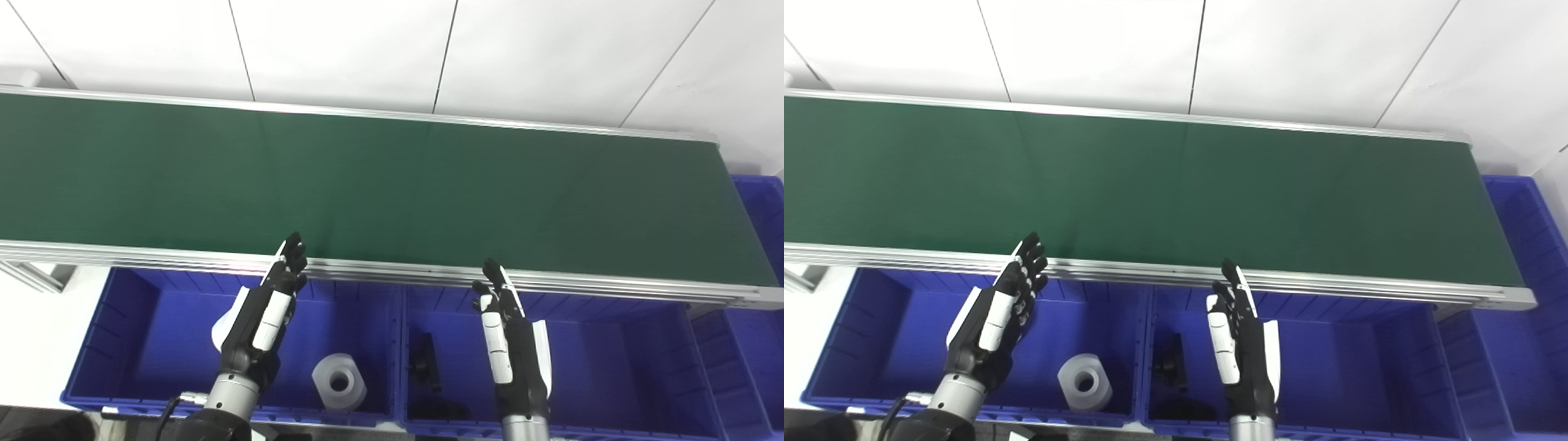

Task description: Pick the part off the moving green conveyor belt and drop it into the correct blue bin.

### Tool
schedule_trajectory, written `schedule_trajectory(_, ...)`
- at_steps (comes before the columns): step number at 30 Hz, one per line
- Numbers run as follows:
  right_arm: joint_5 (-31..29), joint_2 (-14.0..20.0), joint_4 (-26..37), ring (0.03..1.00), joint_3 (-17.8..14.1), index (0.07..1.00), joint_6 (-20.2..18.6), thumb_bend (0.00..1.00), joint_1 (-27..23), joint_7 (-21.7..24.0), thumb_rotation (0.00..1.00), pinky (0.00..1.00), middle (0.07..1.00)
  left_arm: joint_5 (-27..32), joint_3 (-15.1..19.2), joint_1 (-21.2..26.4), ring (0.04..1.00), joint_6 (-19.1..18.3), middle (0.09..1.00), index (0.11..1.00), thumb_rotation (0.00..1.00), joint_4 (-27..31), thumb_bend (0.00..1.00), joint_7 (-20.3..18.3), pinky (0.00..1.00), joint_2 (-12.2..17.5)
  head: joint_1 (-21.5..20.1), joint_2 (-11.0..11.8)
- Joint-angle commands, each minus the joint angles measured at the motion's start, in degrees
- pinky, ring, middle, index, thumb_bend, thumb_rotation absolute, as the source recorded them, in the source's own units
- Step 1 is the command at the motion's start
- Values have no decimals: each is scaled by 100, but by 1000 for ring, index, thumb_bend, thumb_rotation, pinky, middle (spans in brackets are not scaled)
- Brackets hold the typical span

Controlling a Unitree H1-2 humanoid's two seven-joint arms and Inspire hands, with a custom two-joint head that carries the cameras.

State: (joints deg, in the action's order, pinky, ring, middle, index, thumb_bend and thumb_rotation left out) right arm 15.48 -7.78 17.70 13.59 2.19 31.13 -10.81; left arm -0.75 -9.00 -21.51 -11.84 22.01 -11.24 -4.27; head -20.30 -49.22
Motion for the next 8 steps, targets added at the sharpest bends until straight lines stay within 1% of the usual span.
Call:
schedule_trajectory(1, -22, -270, 41, 880, 152, 932, 102, 646, 39, -24, 1000, 826, 935, -82, -96, -35, 1000, 454, 1000, 1000, 893, -10, 780, 90, 1000, 29, 27, 63)
schedule_trajectory(2, -17, -253, 20, 878, 150, 931, 138, 655, 43, -32, 1000, 823, 935, -108, -119, -44, 1000, 565, 1000, 1000, 893, -43, 773, 116, 1000, 42, 27, 63)
schedule_trajectory(5, -30, -225, -53, 873, 131, 928, 264, 664, 65, -73, 1000, 814, 934, -220, -199, -82, 1000, 890, 1000, 1000, 901, -97, 747, 185, 1000, 97, 31, 159)
schedule_trajectory(6, -41, -221, -68, 869, 126, 928, 298, 668, 73, -84, 1000, 813, 934, -256, -222, -97, 1000, 987, 1000, 1000, 903, -92, 722, 223, 1000, 112, 31, 159)
schedule_trajectory(8, -53, -200, -122, 869, 110, 928, 430, 668, 81, -122, 1000, 812, 936, -386, -258, -128, 1000, 1245, 1000, 1000, 905, -114, 712, 340, 1000, 110, 43, 192)
